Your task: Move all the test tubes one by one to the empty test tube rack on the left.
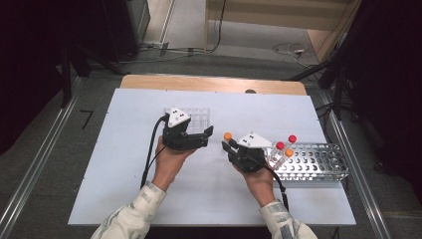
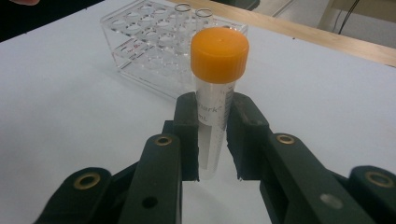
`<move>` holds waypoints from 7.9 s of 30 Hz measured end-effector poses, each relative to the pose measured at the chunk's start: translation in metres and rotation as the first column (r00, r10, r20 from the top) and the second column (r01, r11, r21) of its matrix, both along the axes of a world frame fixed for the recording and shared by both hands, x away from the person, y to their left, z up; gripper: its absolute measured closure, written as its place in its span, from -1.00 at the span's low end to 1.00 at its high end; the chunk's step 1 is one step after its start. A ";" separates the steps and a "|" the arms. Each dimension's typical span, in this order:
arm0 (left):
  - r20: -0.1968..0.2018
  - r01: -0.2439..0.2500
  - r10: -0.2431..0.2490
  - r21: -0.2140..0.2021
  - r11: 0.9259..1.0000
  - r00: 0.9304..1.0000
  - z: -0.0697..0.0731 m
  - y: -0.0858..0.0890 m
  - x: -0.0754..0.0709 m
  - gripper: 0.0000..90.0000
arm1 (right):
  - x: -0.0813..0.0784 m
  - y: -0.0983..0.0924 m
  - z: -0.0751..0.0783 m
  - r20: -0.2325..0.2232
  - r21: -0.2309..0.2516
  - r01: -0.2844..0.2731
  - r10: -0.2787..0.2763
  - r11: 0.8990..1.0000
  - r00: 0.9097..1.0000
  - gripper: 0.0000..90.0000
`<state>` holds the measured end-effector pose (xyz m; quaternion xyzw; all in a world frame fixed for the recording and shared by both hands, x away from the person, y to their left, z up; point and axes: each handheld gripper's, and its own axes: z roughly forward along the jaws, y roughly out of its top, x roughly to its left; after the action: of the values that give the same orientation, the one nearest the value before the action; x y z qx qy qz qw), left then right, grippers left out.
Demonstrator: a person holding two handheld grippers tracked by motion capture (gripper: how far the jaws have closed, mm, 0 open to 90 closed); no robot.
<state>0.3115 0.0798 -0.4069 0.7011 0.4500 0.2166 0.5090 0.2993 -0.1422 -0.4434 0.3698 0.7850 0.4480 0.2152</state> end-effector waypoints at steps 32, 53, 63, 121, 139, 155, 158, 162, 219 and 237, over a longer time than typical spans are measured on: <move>0.002 0.162 -0.163 0.054 0.985 0.987 -0.010 -0.031 -0.012 0.52 | 0.002 0.023 -0.002 -0.009 0.002 -0.039 0.039 0.999 0.999 0.60; 0.033 0.078 -0.078 -0.002 0.997 0.996 0.010 -0.001 -0.001 0.55 | -0.010 0.011 0.011 -0.015 0.045 -0.082 0.082 0.996 0.997 0.06; 0.053 0.016 -0.016 0.011 1.000 0.998 0.025 0.020 0.005 0.55 | -0.017 0.002 0.014 -0.009 0.056 -0.092 0.093 0.994 0.996 0.06; -0.011 -0.089 0.090 0.050 0.995 0.996 -0.013 0.030 0.042 0.21 | -0.022 -0.010 0.016 -0.006 0.075 -0.081 0.081 0.994 0.997 -0.06; -0.028 -0.099 0.099 0.023 0.995 0.995 -0.007 0.033 0.026 -0.61 | -0.062 -0.069 0.033 0.033 0.103 -0.038 0.035 0.994 0.999 -0.36; -0.038 -0.083 0.083 0.001 0.997 0.996 -0.007 0.029 0.021 -0.81 | -0.077 -0.148 0.028 0.073 0.104 0.153 -0.161 0.983 0.984 -0.30; -0.041 -0.072 0.072 -0.001 0.997 0.997 -0.007 0.028 0.020 -0.84 | -0.071 -0.154 0.019 0.067 0.094 0.186 -0.193 0.978 0.979 -0.22; -0.034 -0.069 0.069 -0.002 0.998 0.997 -0.007 0.026 0.019 -0.85 | -0.061 -0.157 0.007 0.042 0.091 0.202 -0.207 0.975 0.978 -0.15; -0.015 -0.042 0.042 0.004 0.999 0.999 -0.005 0.019 0.008 -0.83 | -0.071 -0.147 0.045 0.124 0.099 0.166 -0.178 0.981 0.976 0.59; -0.011 -0.021 0.021 -0.002 1.000 1.000 -0.004 0.012 0.005 -0.83 | -0.055 -0.094 0.034 0.089 0.075 0.041 -0.048 0.996 0.995 0.59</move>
<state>0.3160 0.0920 -0.4106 0.6969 0.4605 0.2174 0.5050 0.2447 -0.2358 -0.4093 0.3743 0.7490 0.4879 0.2467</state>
